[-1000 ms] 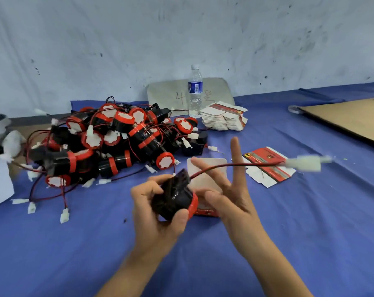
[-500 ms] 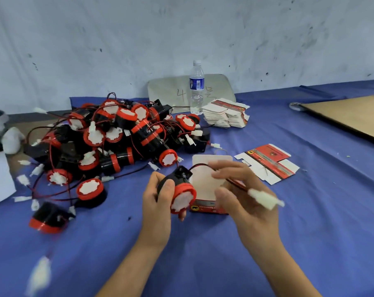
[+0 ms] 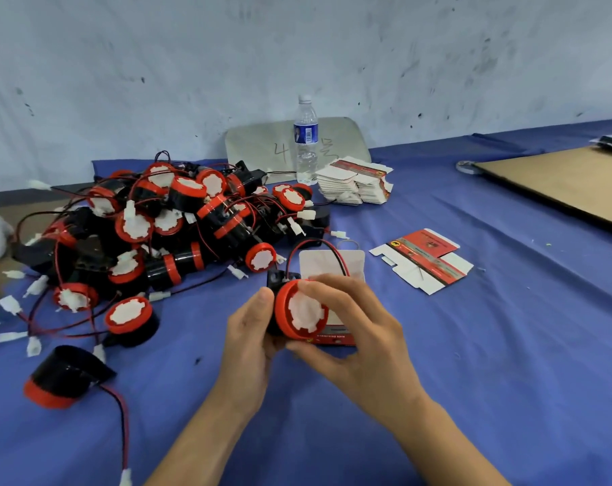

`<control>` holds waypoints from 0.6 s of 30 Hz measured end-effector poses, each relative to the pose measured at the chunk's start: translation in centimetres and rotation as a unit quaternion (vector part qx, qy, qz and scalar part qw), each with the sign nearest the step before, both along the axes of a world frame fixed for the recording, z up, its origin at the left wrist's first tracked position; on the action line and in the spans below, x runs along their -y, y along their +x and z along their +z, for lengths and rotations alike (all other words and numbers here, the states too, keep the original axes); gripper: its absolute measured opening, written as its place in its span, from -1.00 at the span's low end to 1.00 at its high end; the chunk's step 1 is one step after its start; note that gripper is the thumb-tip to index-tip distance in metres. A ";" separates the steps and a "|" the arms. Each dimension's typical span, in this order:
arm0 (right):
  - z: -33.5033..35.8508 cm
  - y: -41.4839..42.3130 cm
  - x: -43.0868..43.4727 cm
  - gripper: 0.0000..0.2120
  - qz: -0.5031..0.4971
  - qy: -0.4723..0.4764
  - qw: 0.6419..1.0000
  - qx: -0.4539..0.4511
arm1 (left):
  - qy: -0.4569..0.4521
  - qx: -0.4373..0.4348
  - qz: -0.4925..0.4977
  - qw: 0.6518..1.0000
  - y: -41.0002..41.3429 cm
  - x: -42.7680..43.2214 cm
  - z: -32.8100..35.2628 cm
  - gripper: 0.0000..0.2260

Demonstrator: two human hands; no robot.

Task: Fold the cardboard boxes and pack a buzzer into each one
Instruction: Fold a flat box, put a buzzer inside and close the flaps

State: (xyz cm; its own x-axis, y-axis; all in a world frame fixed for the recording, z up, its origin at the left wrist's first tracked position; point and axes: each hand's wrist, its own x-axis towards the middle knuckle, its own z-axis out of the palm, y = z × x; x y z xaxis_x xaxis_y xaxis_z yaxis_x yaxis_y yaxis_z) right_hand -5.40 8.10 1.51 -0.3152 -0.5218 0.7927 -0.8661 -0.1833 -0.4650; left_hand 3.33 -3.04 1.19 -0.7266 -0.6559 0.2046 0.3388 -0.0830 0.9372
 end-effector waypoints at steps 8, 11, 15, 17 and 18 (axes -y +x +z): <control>0.8 -0.4 -0.3 -0.55 0.036 -0.056 0.975 0.213 | -0.167 0.031 0.126 0.977 -0.4 0.9 -1.0 -0.70; 1.0 -0.9 -0.5 -0.65 0.068 -0.049 0.941 0.327 | -0.221 0.105 0.049 0.968 -1.2 0.9 -2.0 -0.31; 1.4 -1.6 -0.8 -0.74 0.151 -0.017 0.897 0.416 | -0.247 0.140 -0.026 0.959 -1.8 0.5 -2.8 0.08; 1.5 -2.1 -1.0 -0.72 0.159 -0.008 0.890 0.427 | -0.251 0.152 -0.019 0.956 -1.8 0.5 -3.0 0.13; 1.6 -2.4 -1.0 -0.70 0.154 -0.010 0.889 0.431 | -0.256 0.167 -0.001 0.952 -1.8 0.6 -3.1 0.13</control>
